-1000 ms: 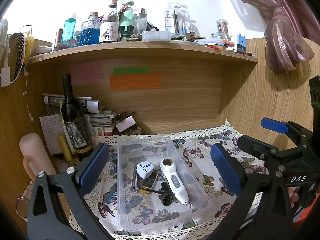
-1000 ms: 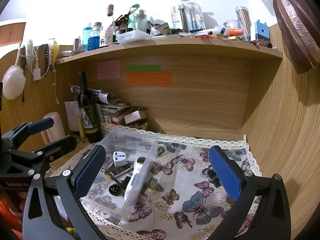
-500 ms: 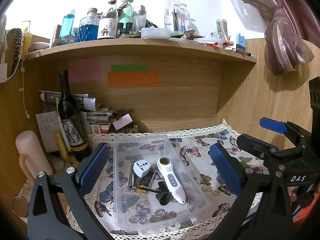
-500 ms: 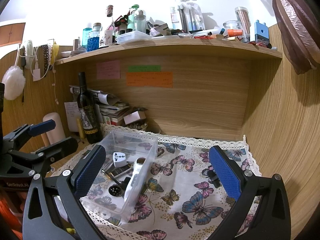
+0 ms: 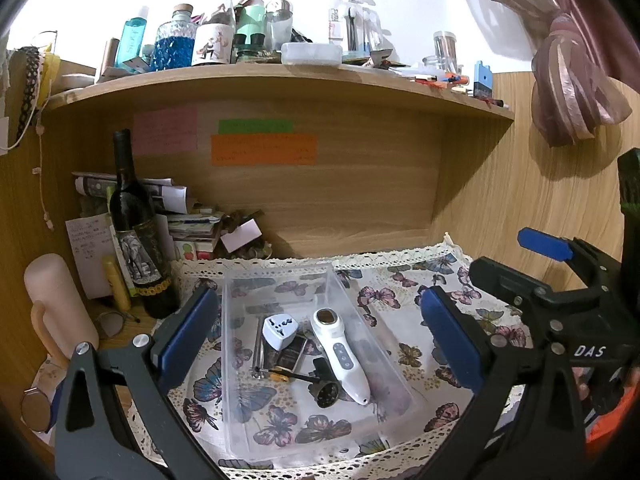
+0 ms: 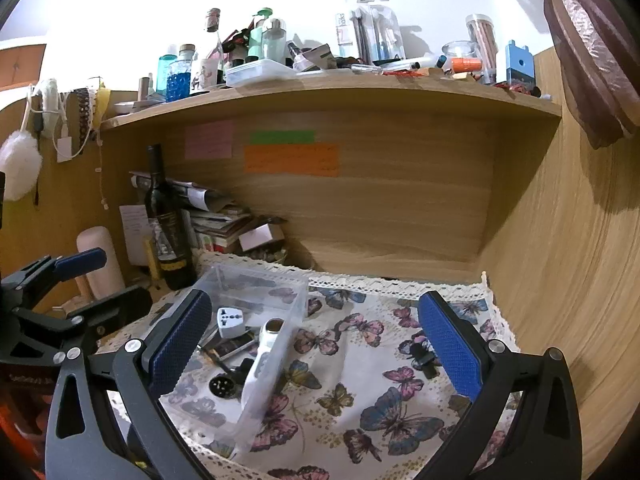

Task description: Organize rigid objects

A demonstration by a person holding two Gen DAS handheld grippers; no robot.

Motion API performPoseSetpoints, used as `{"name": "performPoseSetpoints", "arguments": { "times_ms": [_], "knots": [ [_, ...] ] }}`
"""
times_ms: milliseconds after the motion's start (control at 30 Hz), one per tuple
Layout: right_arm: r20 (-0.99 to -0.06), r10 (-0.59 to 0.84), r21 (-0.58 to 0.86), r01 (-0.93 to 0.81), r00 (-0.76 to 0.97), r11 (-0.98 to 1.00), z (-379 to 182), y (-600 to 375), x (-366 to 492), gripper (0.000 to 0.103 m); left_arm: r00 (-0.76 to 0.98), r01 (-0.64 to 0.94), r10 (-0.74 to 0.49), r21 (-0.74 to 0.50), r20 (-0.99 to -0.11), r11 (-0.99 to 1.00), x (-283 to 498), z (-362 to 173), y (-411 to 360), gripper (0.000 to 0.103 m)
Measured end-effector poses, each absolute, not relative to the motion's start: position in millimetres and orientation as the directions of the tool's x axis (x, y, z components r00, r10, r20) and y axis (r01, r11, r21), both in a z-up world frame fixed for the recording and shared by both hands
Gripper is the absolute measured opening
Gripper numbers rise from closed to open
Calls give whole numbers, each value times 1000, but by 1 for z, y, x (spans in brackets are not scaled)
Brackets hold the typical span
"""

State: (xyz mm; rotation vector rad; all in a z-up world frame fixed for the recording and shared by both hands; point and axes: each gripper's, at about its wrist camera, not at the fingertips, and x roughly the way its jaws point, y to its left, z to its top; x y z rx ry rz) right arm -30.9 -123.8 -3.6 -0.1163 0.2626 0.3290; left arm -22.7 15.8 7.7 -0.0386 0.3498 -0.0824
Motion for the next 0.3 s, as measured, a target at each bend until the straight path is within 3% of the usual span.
{"name": "performPoseSetpoints", "arguments": {
  "times_ms": [300],
  "knots": [
    [-285, 297, -58, -326, 911, 944, -5, -119, -26, 103, 935, 71, -88, -63, -345, 996, -18, 5, 20, 103]
  ]
}}
